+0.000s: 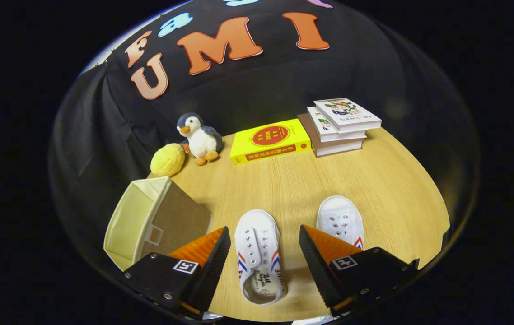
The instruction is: Open the storage box then place both shoes into the box .Put the left shoe in first, then the right shoe, with the right side of both shoes facing outward in a uniform manner.
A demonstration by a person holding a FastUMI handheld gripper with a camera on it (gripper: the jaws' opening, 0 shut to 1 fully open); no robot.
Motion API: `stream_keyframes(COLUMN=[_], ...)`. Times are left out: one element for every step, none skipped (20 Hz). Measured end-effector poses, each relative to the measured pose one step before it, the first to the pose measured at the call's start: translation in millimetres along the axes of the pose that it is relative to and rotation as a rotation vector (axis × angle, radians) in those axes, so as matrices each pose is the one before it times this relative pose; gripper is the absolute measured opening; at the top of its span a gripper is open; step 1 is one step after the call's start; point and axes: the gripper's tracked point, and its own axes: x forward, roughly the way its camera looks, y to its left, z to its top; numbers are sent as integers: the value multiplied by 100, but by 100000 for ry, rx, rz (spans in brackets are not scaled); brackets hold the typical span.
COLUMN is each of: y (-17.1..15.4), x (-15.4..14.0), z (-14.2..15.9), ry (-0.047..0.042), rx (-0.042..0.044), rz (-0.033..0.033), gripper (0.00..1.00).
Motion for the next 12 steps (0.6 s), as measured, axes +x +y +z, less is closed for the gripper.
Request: stream_keyframes(y=[-192,-332,-169,-321,-486,-149,-108,-145,-81,-7,178,171], x=[401,561,595,346,140,386,441,398,350,325,358,411], z=[-798,-834,-743,-507,-402,-608,-627,-410,-524,-362,-419,-237], ry=[2715,2505,2432,2237,2243,2212,1908,1638,1604,1671,1735,1502], rx=[-635,-462,-511,-618,-796,-614,-566,-627,-757,-462,-257,-306], rz=[39,227,340,-51,31,325,450,253,291,443,902,579], gripper=[86,84,79,77,75,72,68,66,62,60,58,57])
